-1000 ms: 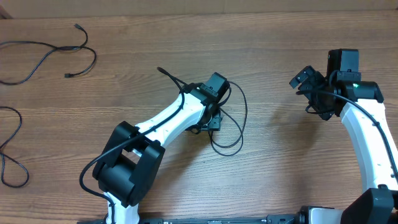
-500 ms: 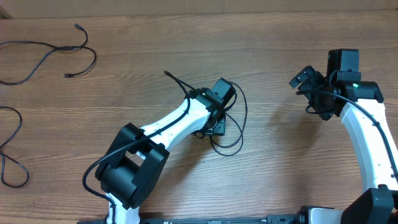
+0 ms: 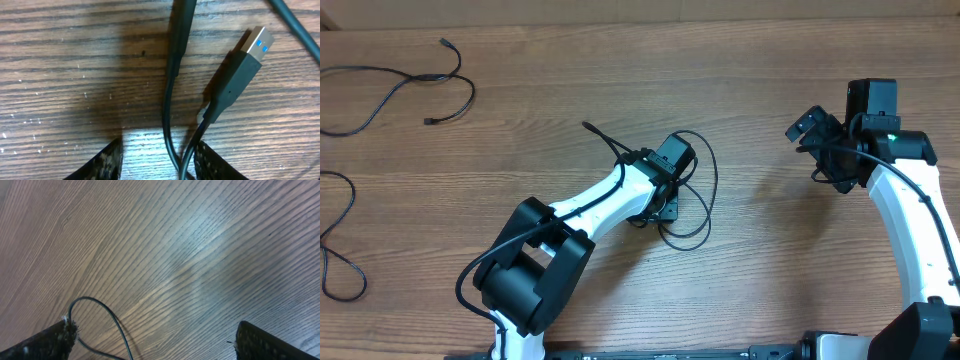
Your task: Untangle cables
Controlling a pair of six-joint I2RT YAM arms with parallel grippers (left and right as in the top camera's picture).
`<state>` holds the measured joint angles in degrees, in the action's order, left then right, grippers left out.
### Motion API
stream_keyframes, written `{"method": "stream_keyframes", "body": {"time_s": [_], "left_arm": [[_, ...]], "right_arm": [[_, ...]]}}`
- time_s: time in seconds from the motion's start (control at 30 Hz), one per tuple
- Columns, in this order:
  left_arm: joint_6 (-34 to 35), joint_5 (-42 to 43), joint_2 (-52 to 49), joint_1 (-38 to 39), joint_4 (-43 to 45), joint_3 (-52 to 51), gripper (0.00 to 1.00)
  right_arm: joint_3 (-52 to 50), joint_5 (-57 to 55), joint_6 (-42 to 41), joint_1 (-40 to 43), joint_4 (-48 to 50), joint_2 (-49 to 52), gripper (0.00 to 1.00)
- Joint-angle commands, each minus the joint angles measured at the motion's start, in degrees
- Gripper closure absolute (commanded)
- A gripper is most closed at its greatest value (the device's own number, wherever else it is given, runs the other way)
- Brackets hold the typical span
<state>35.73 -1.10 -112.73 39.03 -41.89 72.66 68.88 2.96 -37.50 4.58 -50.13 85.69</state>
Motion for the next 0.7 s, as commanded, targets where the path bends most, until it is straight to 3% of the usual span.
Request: {"method": "stream_keyframes", "body": {"time_s": [0.0, 0.17, 0.33, 0.6, 0.67], "left_arm": [[0.3, -0.5, -0.4, 0.1, 0.4, -0.4, 0.57], [0.3, -0.6, -0.4, 0.3, 2.0, -1.6, 0.59], [0.2, -0.8, -0.4, 0.4, 2.8, -3.5, 0.53], [-0.2, -2.3, -0.4, 0.4, 2.7, -3.6, 0.63], [-0.5, -2.8, -0.4, 0.4, 2.6, -3.6, 0.73]], "right_arm": [[0.1, -0.5, 0.1, 0.4, 0.3, -0.8, 0.0], [0.1, -0.5, 0.1, 0.4, 0.3, -0.8, 0.0], [0.1, -0.5, 0.1, 0.4, 0.3, -0.8, 0.0], [0.1, -0.5, 0.1, 0.4, 0.3, -0.8, 0.0], [0.1, -0.5, 0.1, 0.4, 0.3, -0.8, 0.0]]}}
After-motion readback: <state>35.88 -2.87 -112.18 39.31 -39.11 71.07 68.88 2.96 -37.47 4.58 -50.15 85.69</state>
